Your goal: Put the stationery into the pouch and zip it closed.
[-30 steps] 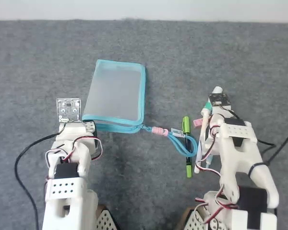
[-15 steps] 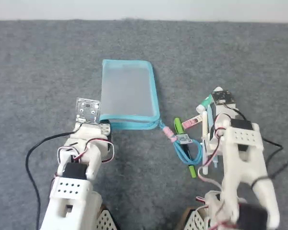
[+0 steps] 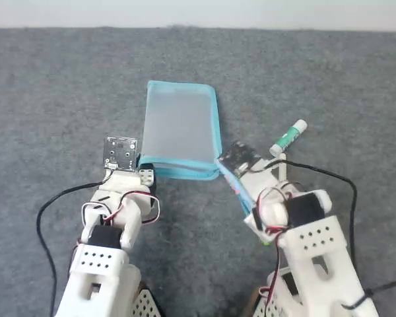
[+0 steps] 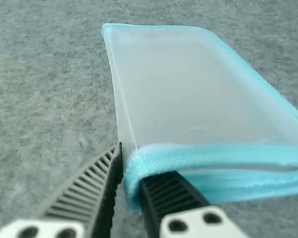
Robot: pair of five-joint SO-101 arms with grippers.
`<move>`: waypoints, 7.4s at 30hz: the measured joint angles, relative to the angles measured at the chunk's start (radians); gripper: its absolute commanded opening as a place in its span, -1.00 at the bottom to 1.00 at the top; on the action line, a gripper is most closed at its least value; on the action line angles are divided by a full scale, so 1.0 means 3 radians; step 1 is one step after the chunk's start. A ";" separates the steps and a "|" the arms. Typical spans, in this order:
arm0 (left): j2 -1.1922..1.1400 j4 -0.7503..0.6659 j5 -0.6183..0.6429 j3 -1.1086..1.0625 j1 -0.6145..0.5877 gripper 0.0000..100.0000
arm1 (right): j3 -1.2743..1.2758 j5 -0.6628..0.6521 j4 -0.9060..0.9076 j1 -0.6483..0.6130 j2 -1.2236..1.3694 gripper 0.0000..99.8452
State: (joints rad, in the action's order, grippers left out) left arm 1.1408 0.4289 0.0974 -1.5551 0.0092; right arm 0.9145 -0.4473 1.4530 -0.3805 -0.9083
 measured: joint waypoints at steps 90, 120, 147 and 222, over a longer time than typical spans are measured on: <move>0.0005 -0.0036 -0.0113 -0.0097 0.0578 -0.98 | -0.3964 0.1002 0.0987 -0.0568 0.3089 -0.85; 0.0000 0.0143 0.0046 0.0020 0.0261 -0.98 | -0.0118 0.0547 -0.1320 -0.0936 0.0455 -0.85; 0.0000 0.0143 0.0010 0.0026 0.0286 -0.98 | -0.0915 0.0604 -0.0665 -0.0716 0.0338 -0.85; 0.0005 0.0205 -0.0133 0.0026 0.0245 -0.98 | -0.0905 0.0113 0.0624 -0.0164 0.0118 -0.99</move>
State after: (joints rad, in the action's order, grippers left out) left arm 1.1423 0.4902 0.0575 -1.5474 0.0829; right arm 0.6429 -0.4135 1.6402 -0.4296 -0.8730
